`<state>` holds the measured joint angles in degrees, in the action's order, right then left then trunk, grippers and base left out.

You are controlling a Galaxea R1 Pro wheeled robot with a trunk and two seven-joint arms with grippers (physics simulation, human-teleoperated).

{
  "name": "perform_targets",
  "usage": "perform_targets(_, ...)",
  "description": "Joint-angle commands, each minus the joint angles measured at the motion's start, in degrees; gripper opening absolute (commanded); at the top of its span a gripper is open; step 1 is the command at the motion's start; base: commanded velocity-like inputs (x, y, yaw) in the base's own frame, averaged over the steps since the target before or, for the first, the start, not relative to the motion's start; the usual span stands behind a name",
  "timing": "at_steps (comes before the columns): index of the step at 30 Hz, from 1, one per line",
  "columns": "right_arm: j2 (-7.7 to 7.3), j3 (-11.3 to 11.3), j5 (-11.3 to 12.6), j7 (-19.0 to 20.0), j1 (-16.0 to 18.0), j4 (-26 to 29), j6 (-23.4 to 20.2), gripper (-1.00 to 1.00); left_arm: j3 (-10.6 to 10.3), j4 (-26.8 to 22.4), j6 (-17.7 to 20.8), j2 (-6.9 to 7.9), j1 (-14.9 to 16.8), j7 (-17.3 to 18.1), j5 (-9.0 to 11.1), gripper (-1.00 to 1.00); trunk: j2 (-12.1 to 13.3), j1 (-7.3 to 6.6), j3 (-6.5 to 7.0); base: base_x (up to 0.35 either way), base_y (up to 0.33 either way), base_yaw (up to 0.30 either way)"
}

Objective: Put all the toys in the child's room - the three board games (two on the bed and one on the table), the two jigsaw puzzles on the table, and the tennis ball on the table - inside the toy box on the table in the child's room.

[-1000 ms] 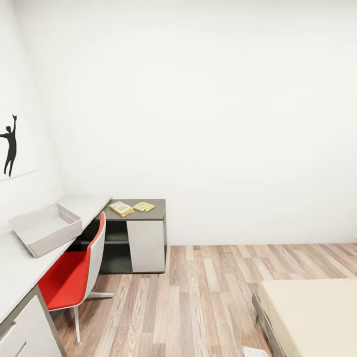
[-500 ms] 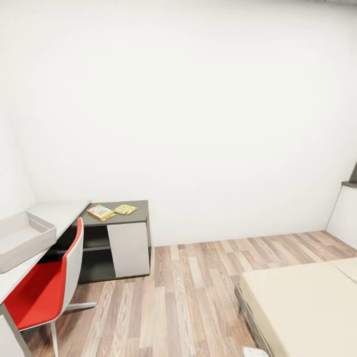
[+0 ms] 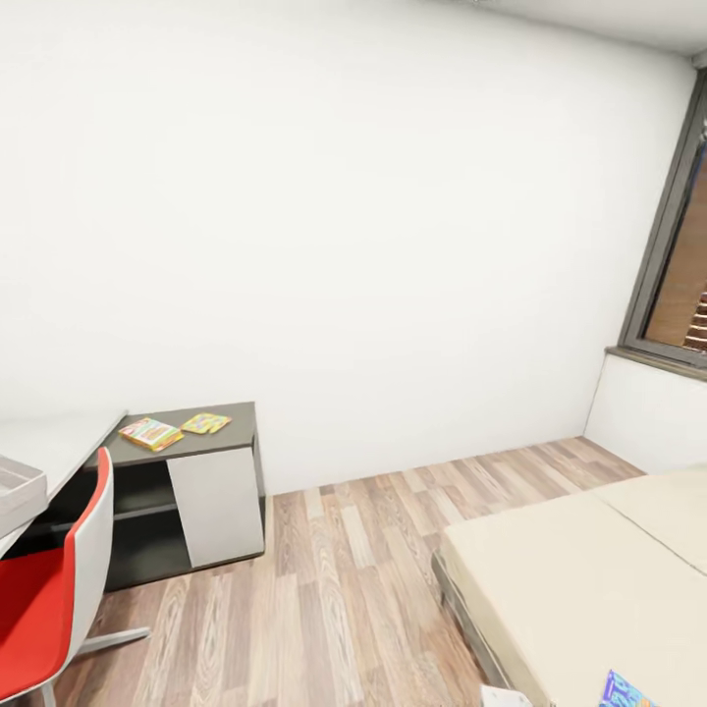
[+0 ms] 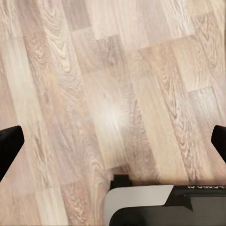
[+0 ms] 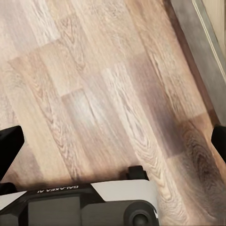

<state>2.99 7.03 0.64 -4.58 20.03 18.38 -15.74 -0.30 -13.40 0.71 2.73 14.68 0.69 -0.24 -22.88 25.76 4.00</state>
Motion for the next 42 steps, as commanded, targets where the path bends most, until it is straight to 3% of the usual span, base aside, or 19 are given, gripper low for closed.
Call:
perform_targets(1, 0.04, 0.29, 0.10, -0.16, 0.01, 0.09, -0.18, 1.00, -0.04, -0.05, 0.01, 0.01, -0.01, 0.05, -0.03, 1.00, -0.04, 0.02, -0.03, 0.000, 0.251, -0.286)
perform_targets(42, -0.46, 0.36, 0.15, -0.16, 0.01, 0.08, -0.11, 1.00, -0.06, -0.05, -0.52, 0.08, -0.09, 0.03, -0.03, 1.00, -0.04, 0.02, -0.03, 0.014, 0.104, -0.287)
